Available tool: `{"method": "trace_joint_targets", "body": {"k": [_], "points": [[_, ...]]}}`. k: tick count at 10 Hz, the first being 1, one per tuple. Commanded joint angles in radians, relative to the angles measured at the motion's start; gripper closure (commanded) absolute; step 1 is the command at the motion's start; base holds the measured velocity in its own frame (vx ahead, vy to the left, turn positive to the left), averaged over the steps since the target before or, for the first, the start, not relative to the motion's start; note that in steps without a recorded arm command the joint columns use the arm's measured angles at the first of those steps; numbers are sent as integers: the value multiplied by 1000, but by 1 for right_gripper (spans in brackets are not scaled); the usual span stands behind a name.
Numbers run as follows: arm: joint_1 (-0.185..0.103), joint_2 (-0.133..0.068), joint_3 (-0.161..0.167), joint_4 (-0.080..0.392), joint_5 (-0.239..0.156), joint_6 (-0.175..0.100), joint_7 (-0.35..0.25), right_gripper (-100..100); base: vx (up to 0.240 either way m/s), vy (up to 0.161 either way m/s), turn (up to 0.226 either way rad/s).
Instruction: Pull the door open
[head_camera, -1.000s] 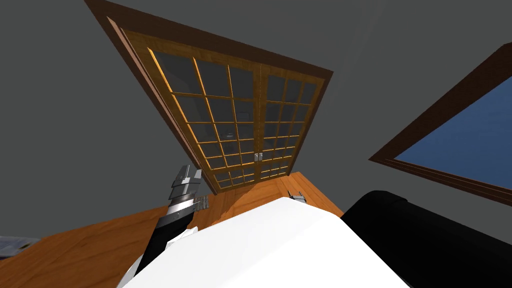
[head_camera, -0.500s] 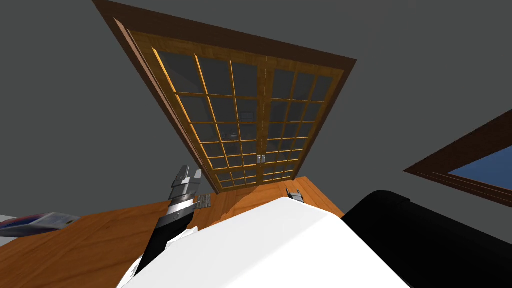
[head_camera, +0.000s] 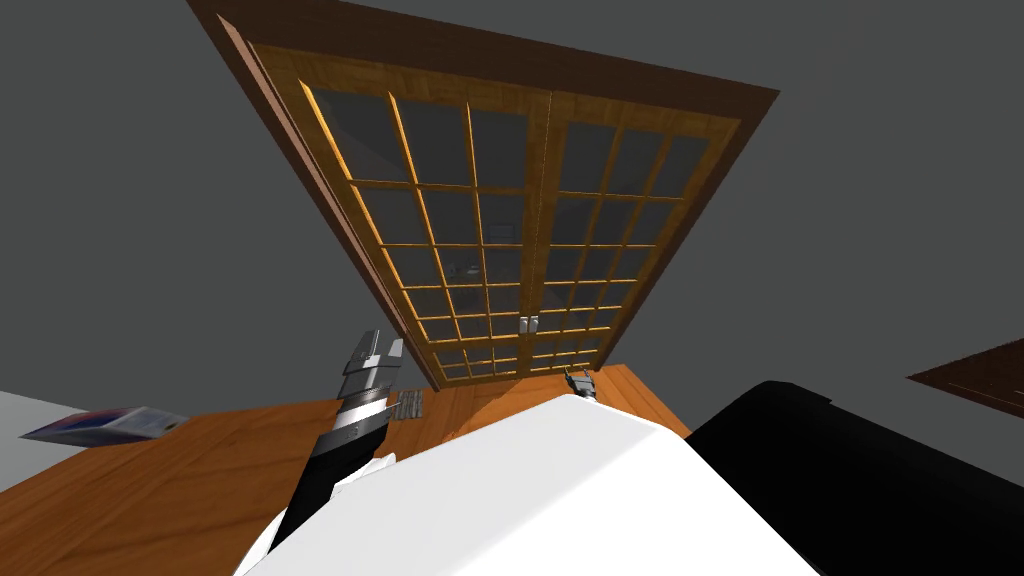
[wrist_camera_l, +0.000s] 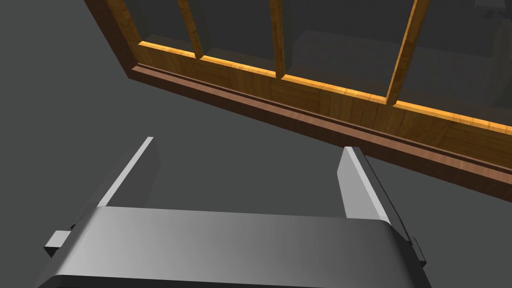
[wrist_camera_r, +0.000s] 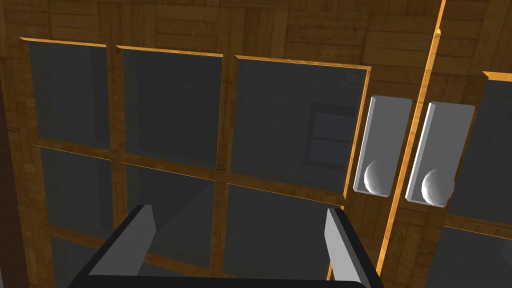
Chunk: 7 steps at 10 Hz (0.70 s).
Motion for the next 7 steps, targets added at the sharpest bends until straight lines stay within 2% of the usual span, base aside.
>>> {"method": "trace_joint_targets", "body": {"k": [1,2,3,4,6,7], "points": [[-29,7,0,18,-3,-13,10,-100,146,-50,113],[-50,16,6,14,-2,-14,12,-100,177,-67,111],[-50,16,6,14,-2,-14,12,-100,139,-38,50],[-79,28,15,7,0,-16,15,-100,133,-35,125],[-86,32,17,5,0,-16,16,-100,128,-42,55],[-108,41,24,0,1,-18,18,-100,145,-27,69]]}}
